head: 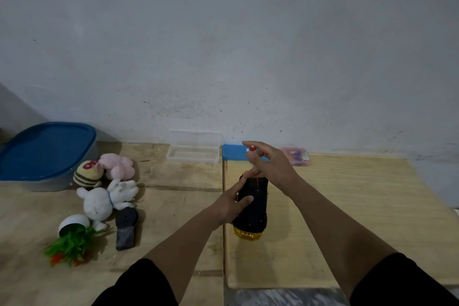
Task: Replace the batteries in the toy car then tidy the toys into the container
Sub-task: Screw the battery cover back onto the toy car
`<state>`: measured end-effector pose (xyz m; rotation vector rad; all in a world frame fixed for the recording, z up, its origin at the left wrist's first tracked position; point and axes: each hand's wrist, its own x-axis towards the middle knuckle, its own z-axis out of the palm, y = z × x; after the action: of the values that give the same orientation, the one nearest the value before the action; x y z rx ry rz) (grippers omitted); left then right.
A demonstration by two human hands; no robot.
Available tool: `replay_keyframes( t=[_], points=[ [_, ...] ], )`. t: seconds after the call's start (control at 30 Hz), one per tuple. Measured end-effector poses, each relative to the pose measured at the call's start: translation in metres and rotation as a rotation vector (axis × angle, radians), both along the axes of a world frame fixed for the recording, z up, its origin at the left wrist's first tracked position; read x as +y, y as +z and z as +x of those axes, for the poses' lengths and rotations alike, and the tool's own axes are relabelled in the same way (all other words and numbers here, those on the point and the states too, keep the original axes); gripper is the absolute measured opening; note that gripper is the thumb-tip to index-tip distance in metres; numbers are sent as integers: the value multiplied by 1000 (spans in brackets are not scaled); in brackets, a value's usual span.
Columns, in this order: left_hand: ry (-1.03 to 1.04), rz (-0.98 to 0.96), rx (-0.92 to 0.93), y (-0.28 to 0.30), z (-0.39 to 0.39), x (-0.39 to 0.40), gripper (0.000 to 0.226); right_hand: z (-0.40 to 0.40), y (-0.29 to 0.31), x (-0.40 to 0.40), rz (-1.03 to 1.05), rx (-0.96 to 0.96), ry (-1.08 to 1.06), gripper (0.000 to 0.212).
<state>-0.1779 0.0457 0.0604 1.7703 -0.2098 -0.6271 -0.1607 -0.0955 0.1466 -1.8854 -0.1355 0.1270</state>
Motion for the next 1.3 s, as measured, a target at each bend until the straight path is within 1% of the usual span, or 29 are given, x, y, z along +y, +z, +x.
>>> replay_keyframes(
  t=[0.1, 0.2, 0.27, 0.37, 0.53, 0.67, 0.73, 0.8, 0.93, 1.0, 1.13, 1.2, 1.3],
  points=[
    [17, -2, -4, 0, 1, -2, 63, 0, -1, 1, 31, 19, -14, 20],
    [26, -16, -4, 0, -1, 1, 65, 2, -3, -1, -14, -1, -76, 15],
    [24, -23, -12, 0, -3, 3, 65, 1, -3, -5, 4, 3, -107, 14],
    [24, -22, -14, -1, -5, 3, 65, -2, -4, -8, 3, -5, -133, 19],
    [-14, -24, -31, 1, -9, 2, 67, -7, -6, -10, -86, -69, -152, 26],
    [-30, -21, -38, 0, -11, 4, 70, -8, -9, -12, -168, -73, -175, 40],
    [-28, -25, -22, 0, -12, 5, 70, -10, -9, -12, -221, -86, -195, 43],
    [-22, -23, -18, 0, -13, 5, 71, -11, -11, -12, -253, -107, -200, 41],
    [-28, -20, -17, 0, -14, 5, 71, -9, -16, -16, -326, -161, -229, 25],
    [-20, -23, -12, 1, -14, 6, 70, -9, -19, -16, -312, -155, -227, 24],
    [18, -37, -13, 1, -11, 8, 69, -10, -25, -16, -275, -103, -235, 39],
    [59, -29, -6, 2, -9, 10, 68, -11, -22, -14, -215, -91, -241, 38],
    [107, -28, -12, 5, -5, 11, 67, -14, -15, -13, -108, -76, -194, 34]
  ],
)
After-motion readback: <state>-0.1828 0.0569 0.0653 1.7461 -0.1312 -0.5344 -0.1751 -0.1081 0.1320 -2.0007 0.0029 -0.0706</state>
